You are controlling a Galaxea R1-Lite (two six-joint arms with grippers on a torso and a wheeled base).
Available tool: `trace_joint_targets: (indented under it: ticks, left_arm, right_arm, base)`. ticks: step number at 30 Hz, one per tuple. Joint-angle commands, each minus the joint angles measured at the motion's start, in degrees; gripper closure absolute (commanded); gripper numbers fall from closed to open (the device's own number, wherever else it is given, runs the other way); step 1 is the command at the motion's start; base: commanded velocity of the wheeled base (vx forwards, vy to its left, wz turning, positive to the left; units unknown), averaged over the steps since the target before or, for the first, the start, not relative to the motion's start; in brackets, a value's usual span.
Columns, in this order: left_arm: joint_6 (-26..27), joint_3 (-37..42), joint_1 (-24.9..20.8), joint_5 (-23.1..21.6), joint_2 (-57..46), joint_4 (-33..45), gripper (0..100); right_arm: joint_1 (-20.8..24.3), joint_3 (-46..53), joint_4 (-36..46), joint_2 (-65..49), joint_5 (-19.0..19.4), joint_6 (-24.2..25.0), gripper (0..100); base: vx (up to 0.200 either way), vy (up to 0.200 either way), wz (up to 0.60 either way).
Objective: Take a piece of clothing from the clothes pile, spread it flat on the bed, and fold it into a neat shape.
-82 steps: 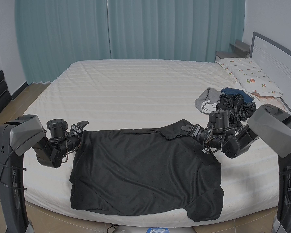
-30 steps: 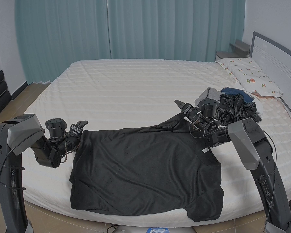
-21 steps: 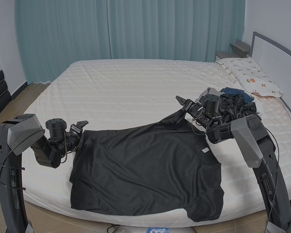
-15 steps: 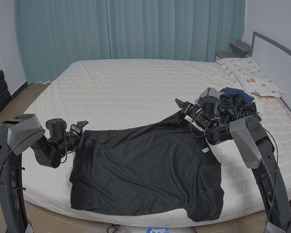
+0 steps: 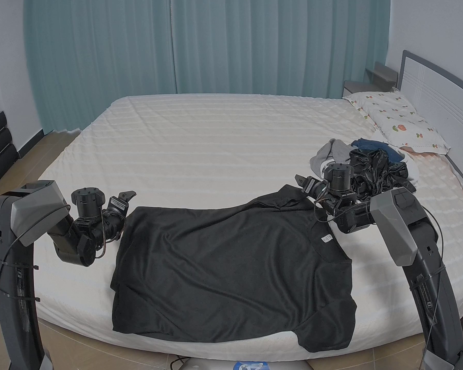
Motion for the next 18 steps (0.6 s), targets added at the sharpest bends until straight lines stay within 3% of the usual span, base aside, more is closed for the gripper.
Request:
trace_joint_targets:
  ticks: [1, 5, 14, 15, 18]
  left_arm:
    - [0.02, -0.13, 0.37, 0.34, -0.02, -0.06, 0]
    - [0.20, 0.14, 0.20, 0.34, 0.16, -0.24, 0]
    - [0.38, 0.22, 0.11, 0.34, 0.16, -0.24, 0]
    - [0.38, 0.14, 0.02, 0.34, 0.24, -0.15, 0]
    - [0.38, 0.14, -0.07, 0.34, 0.24, -0.06, 0]
  right_arm:
    - [-0.80, 6.33, -1.37, -2.18, 0.30, 0.14, 0]
    - [-0.27, 9.05, -5.68, -2.71, 0.91, 0.23, 0]
    - [1.83, 11.16, -7.61, -4.20, 1.44, 2.52, 0]
    - [2.98, 13.45, -7.44, -6.05, 3.46, 4.89, 0]
    - [3.68, 16.17, -7.61, -7.46, 4.69, 5.51, 0]
  base:
    - [0.200, 0.000, 0.00]
    - [0.200, 0.000, 0.00]
    - [0.000, 0.000, 0.00]
    - [0.000, 0.000, 0.00]
    - [0.000, 0.000, 0.00]
